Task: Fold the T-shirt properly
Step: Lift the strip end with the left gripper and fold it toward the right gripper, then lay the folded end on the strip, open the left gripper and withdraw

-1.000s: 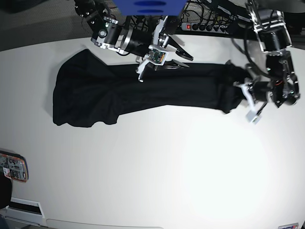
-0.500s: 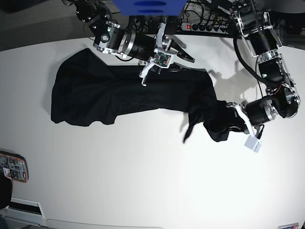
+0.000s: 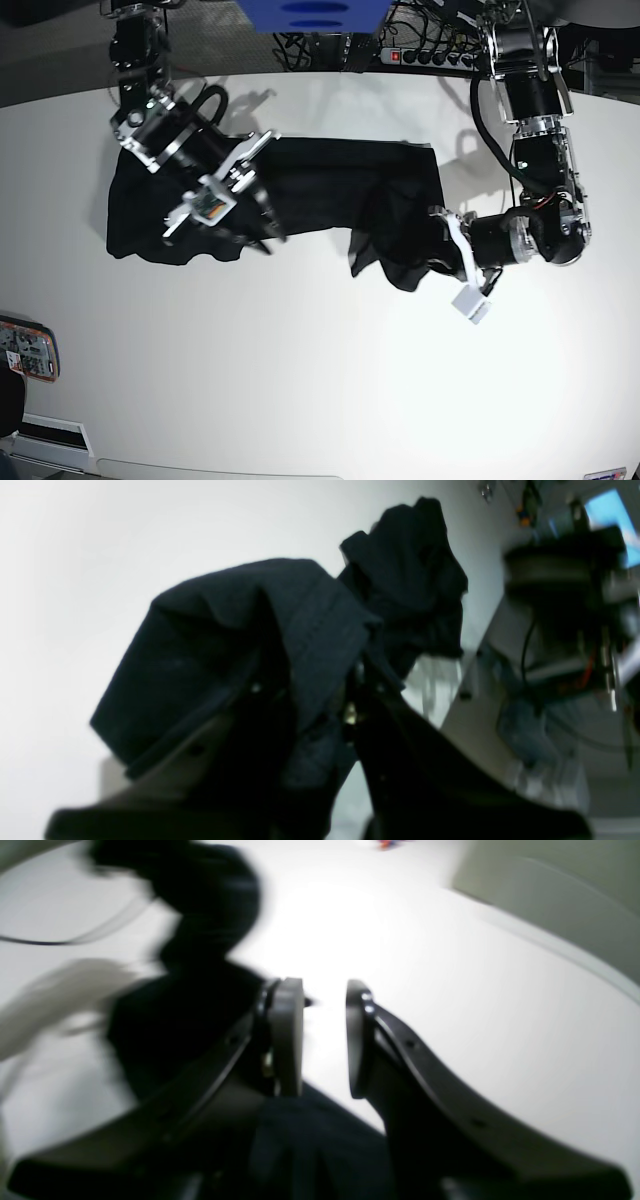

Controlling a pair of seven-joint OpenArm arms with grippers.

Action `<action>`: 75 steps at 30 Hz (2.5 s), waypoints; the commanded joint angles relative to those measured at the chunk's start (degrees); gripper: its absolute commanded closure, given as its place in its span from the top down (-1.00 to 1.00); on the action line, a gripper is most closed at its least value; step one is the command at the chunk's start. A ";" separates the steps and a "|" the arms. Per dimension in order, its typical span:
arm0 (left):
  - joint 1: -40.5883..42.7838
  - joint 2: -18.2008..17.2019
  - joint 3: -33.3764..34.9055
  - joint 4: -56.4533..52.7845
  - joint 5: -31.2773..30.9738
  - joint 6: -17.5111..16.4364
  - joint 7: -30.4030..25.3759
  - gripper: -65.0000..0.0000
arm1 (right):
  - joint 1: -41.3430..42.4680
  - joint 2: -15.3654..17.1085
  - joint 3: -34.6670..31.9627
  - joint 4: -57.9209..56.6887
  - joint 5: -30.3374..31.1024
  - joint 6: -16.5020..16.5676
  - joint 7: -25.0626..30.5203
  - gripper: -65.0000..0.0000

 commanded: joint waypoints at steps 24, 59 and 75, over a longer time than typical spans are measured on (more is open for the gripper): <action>0.02 11.36 7.14 0.95 10.74 0.01 -0.55 -1.00 | 0.43 0.47 10.64 0.92 12.19 0.28 -0.84 -0.58; 0.19 3.97 0.11 23.28 3.80 0.10 -0.55 -0.49 | 5.53 4.60 24.97 0.74 -2.66 6.57 -23.78 -0.01; 3.98 -3.59 -16.06 26.45 0.10 -0.07 -0.55 -0.49 | 15.37 5.65 25.05 0.30 -2.31 6.57 -53.85 0.22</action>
